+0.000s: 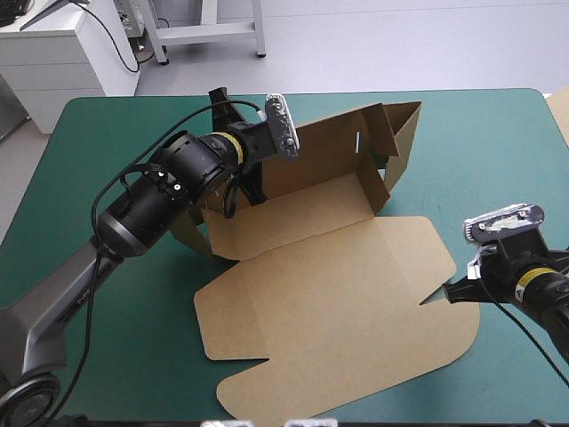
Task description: Fold the box
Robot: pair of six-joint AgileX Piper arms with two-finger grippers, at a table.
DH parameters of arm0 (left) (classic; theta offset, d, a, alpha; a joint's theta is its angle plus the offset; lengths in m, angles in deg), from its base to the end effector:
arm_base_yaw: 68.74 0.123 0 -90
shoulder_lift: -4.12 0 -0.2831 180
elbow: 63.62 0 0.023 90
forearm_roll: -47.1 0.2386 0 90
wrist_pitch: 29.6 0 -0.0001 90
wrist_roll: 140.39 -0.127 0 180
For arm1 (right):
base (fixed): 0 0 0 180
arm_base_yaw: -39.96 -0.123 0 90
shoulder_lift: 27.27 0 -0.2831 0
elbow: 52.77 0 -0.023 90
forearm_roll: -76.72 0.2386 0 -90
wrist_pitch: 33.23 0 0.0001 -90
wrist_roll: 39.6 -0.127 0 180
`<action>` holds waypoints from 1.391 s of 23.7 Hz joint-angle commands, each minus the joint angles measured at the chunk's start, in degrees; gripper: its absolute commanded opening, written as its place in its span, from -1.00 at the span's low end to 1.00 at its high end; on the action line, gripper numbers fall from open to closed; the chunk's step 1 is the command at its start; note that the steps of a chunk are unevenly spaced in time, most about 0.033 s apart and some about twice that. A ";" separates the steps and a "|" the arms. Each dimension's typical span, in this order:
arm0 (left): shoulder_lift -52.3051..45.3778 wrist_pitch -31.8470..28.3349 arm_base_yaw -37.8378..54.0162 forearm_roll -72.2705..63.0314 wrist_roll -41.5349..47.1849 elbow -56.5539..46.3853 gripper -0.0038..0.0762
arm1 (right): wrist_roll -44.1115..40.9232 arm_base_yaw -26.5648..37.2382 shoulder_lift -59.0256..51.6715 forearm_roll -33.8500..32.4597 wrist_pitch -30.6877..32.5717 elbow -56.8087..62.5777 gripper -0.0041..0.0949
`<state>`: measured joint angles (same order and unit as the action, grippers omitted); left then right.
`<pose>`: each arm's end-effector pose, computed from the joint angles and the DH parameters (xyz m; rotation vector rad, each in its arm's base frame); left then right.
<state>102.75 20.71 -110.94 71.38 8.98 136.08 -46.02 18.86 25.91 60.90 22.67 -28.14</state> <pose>0.3003 -0.2180 0.3994 1.4079 1.6908 0.3991 0.1499 0.0271 0.3386 -0.3583 2.2659 -0.0973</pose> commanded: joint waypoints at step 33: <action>-11.34 -31.64 -1.26 15.32 -9.26 -34.51 -0.92 | 0.55 0.06 4.23 4.60 -6.38 -13.86 -0.95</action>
<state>92.37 -8.60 -111.78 84.31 -1.00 102.50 -45.97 18.86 28.18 65.72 20.06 -37.72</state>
